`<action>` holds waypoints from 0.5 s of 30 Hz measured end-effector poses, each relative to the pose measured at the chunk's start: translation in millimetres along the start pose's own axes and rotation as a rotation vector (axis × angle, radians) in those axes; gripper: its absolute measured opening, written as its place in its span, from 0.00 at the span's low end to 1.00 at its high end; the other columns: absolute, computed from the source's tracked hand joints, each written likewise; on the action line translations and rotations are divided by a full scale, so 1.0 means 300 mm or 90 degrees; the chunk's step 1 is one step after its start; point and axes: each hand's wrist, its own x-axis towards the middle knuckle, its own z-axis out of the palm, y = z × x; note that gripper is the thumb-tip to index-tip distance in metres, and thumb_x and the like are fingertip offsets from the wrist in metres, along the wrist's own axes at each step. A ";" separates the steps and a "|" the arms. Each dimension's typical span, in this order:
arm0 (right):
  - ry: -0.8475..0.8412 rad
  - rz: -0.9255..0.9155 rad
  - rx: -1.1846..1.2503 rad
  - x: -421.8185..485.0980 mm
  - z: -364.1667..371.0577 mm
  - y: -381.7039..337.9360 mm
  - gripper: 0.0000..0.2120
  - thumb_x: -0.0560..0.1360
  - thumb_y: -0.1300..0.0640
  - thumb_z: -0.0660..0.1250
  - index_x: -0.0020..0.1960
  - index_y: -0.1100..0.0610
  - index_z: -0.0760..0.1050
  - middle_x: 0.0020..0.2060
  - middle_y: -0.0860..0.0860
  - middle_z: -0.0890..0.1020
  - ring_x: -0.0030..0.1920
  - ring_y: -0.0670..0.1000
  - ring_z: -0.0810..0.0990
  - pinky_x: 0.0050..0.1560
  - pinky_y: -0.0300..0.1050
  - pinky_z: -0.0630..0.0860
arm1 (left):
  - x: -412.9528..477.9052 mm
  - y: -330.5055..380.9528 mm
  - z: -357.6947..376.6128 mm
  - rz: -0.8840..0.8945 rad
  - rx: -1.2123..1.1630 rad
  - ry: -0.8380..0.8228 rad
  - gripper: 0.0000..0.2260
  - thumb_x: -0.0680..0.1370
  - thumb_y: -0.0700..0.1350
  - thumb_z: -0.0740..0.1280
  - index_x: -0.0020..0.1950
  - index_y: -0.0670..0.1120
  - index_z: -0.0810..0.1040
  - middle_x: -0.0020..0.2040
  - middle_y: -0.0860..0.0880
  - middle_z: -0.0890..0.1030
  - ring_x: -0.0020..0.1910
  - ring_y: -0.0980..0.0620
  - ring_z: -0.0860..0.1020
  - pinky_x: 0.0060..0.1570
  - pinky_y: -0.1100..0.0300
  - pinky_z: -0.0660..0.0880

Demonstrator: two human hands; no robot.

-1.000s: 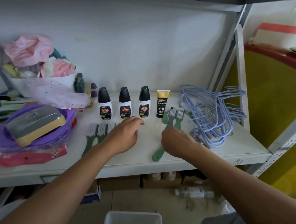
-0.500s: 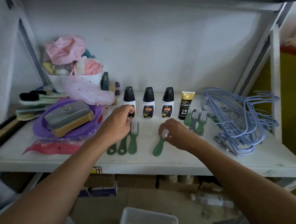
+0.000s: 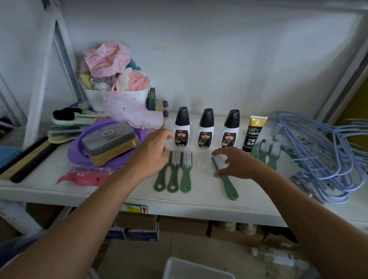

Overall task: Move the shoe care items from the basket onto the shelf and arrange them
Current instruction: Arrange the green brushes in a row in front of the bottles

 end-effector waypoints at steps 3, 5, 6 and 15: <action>-0.069 -0.007 0.016 -0.008 -0.044 0.011 0.43 0.68 0.51 0.80 0.77 0.48 0.62 0.73 0.51 0.70 0.57 0.51 0.81 0.66 0.50 0.73 | -0.006 -0.011 -0.019 0.000 0.000 -0.009 0.17 0.79 0.34 0.63 0.67 0.46 0.72 0.67 0.48 0.75 0.65 0.51 0.74 0.64 0.51 0.74; -0.087 0.003 0.024 -0.010 -0.052 0.027 0.45 0.68 0.52 0.79 0.78 0.46 0.60 0.72 0.53 0.71 0.56 0.50 0.82 0.66 0.52 0.74 | -0.010 -0.016 -0.026 0.001 0.002 -0.012 0.17 0.79 0.34 0.64 0.67 0.45 0.72 0.67 0.48 0.75 0.64 0.51 0.74 0.63 0.51 0.74; -0.088 0.008 0.022 -0.008 -0.050 0.034 0.45 0.68 0.52 0.79 0.78 0.46 0.60 0.71 0.54 0.72 0.55 0.50 0.82 0.65 0.51 0.75 | -0.013 -0.016 -0.028 0.001 0.003 -0.011 0.17 0.79 0.34 0.64 0.67 0.45 0.72 0.68 0.49 0.75 0.64 0.51 0.75 0.63 0.53 0.74; -0.056 -0.031 0.037 0.020 -0.015 -0.001 0.39 0.71 0.51 0.77 0.77 0.50 0.63 0.63 0.49 0.79 0.52 0.48 0.82 0.61 0.47 0.76 | -0.027 -0.001 -0.015 0.036 0.003 -0.120 0.23 0.84 0.45 0.62 0.79 0.48 0.63 0.79 0.52 0.64 0.77 0.53 0.61 0.73 0.56 0.58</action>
